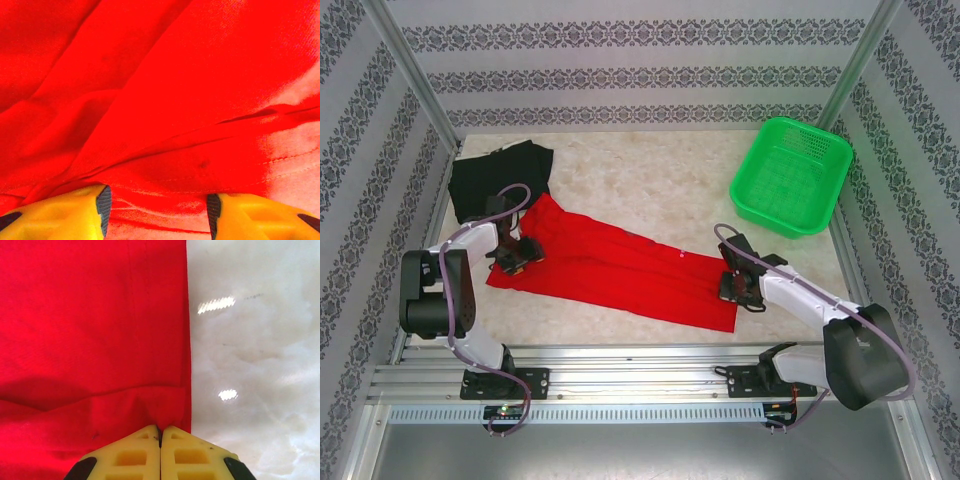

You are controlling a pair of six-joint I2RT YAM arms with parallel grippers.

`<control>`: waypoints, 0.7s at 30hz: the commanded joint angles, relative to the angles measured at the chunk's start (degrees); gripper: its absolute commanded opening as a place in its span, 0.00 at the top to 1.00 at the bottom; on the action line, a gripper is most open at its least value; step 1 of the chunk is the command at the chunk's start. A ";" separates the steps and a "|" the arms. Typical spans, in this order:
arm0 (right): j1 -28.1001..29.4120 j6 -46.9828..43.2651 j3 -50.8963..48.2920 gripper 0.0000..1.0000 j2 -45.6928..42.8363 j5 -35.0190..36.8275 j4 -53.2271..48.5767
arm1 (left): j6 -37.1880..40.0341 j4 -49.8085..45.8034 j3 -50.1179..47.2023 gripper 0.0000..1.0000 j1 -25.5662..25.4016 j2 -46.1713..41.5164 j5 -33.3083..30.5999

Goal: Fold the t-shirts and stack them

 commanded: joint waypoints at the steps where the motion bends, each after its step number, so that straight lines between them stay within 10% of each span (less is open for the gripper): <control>1: 0.92 1.64 -1.50 0.92 -0.69 0.13 -2.64 | -0.81 -0.75 -0.39 0.46 0.96 -2.41 -0.29; 21: 7.31 2.14 9.10 0.38 -11.64 5.06 -13.78 | 3.07 0.93 4.24 0.36 -2.38 -13.46 4.82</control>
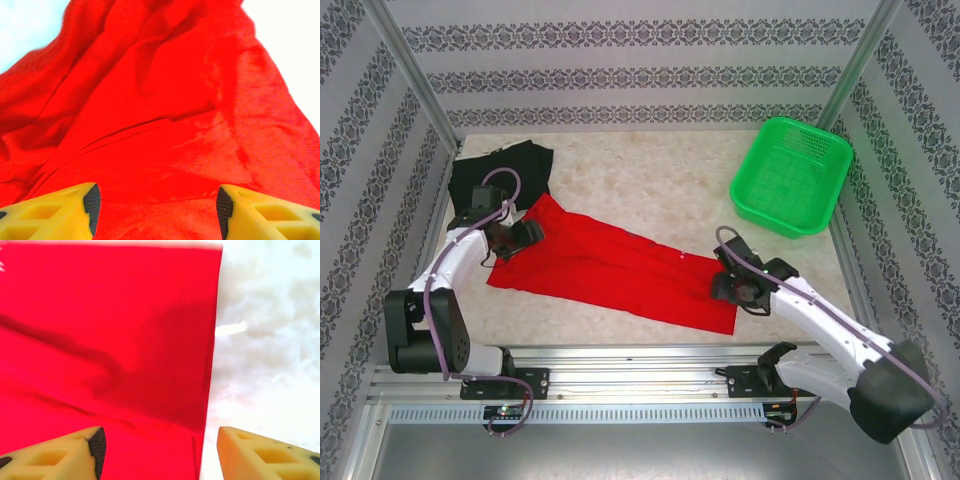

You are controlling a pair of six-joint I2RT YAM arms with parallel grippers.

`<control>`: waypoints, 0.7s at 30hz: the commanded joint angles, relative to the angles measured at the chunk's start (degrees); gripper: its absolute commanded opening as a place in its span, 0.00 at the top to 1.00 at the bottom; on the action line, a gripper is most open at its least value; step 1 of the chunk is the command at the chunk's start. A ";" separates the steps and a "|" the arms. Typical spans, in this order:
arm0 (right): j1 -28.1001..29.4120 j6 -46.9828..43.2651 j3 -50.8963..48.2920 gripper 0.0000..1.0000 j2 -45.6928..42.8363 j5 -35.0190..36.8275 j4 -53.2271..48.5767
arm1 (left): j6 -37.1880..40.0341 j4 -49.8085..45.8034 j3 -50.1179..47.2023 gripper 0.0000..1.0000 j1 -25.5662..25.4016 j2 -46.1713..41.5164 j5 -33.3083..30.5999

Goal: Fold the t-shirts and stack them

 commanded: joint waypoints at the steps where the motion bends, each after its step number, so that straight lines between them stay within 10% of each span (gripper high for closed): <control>1: -1.10 -2.06 3.63 0.38 1.85 1.69 -2.57 | 2.65 1.02 2.54 0.36 -1.70 -0.11 1.89; 8: -2.58 -2.52 6.99 0.43 13.94 -3.79 5.34 | 5.52 2.75 4.74 0.35 -5.68 2.66 0.94; 14: -1.29 -3.13 9.48 0.65 25.23 -7.11 8.65 | 6.41 3.55 7.80 0.37 -8.58 6.04 1.47; 21: -1.35 -3.07 5.52 0.55 16.96 -3.47 7.24 | 7.12 1.74 5.38 0.38 -11.56 4.57 4.81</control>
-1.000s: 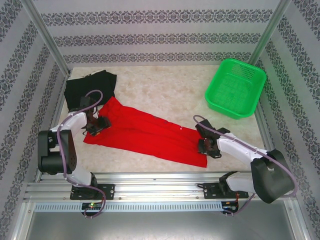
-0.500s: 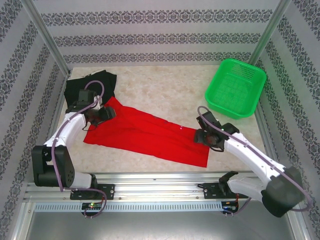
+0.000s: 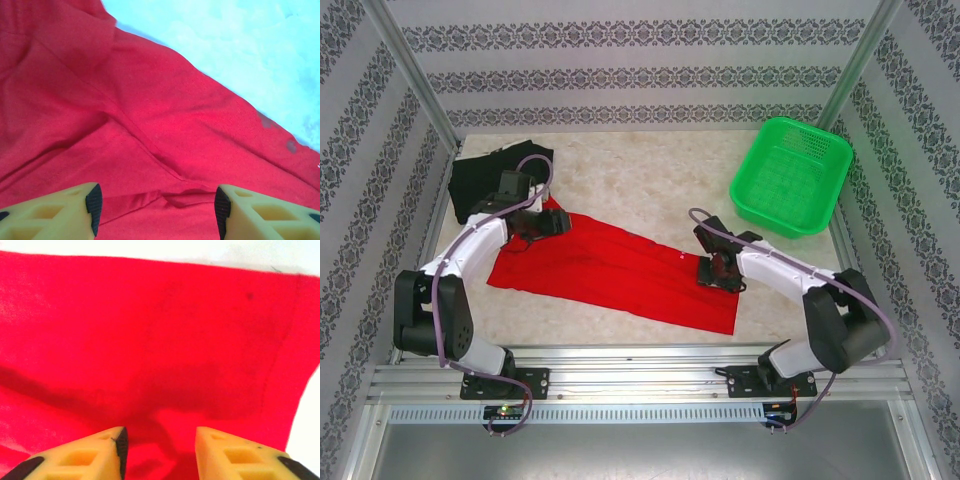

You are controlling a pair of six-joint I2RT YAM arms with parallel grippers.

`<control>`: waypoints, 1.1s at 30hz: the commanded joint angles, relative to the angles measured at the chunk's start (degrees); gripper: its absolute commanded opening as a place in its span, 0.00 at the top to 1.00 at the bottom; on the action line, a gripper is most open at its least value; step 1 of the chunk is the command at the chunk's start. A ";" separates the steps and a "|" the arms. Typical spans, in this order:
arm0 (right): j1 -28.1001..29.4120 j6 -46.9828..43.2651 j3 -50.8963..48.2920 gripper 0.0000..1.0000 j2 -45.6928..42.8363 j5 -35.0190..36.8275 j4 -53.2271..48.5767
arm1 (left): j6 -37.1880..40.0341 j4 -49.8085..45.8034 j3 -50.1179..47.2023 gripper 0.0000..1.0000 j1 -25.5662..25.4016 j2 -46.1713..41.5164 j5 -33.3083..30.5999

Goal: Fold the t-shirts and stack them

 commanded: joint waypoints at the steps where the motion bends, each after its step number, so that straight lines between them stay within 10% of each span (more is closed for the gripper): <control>1: 0.38 -1.09 -0.62 0.52 -7.50 2.31 -2.14 | 2.65 -0.53 -2.06 0.38 -1.86 -1.82 1.58; 33: 0.95 5.45 -13.02 0.50 -20.25 -3.95 -9.75 | -1.33 -3.42 3.98 0.38 0.10 6.43 -12.70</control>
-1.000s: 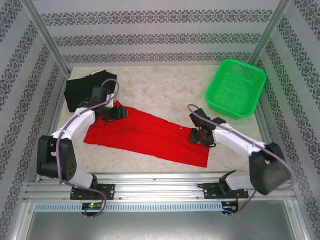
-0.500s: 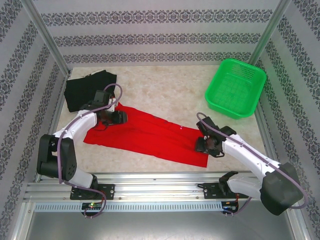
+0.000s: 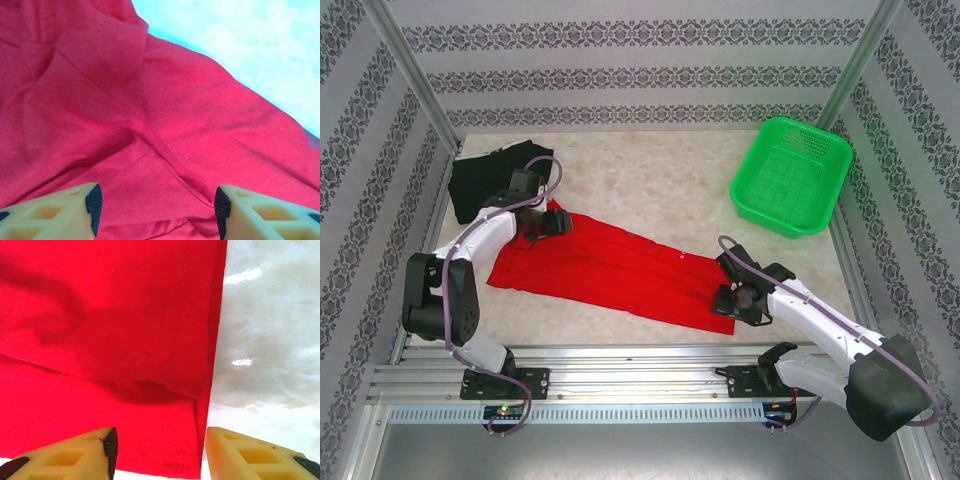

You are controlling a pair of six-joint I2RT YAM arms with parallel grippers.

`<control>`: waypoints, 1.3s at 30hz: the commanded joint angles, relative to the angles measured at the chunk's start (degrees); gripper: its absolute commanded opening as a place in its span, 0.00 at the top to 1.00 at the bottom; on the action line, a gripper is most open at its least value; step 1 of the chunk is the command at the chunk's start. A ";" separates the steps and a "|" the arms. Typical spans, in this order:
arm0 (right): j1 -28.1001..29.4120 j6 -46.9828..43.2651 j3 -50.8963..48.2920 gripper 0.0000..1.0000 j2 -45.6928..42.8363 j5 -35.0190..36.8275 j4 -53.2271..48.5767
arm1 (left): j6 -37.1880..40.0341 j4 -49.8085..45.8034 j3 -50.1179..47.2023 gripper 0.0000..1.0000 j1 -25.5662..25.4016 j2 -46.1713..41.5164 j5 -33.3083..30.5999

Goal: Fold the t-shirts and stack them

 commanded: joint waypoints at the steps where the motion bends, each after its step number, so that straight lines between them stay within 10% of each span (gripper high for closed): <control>1: 0.49 1.01 -0.60 0.50 -0.08 -0.12 -0.15 | -0.39 -4.12 1.86 0.38 0.96 0.72 -5.77; 27: -0.25 0.64 -0.54 0.47 0.02 -1.13 1.53 | 3.81 -6.89 10.08 0.45 2.31 8.34 -11.76; 39: -0.04 -3.71 -2.02 0.13 -9.98 -5.81 6.25 | 1.32 -11.85 1.71 0.39 5.71 -2.59 0.10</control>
